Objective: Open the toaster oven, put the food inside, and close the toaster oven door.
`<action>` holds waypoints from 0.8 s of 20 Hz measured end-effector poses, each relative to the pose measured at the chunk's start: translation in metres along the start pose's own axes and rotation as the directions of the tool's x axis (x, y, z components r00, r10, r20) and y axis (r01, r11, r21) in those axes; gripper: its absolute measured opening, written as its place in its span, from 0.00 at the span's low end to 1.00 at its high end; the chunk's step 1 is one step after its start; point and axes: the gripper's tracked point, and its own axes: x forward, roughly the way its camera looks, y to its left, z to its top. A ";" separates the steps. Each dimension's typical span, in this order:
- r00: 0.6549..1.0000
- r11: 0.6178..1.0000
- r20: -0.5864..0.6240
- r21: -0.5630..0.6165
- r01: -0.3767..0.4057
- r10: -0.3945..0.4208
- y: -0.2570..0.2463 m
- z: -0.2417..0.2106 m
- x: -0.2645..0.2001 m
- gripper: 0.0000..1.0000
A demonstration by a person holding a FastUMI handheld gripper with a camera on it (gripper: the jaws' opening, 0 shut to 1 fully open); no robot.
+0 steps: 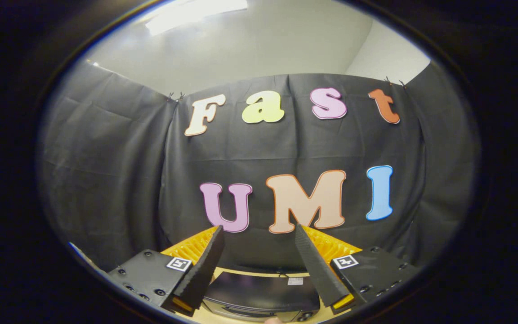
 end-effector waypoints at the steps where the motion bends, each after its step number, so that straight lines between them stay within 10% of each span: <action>1: 1.000 1.000 -0.005 -0.004 -0.003 0.003 0.001 -0.004 0.002 0.98; 16: 0.919 0.986 -0.395 -0.151 -0.072 0.007 -0.010 -0.247 0.019 1.00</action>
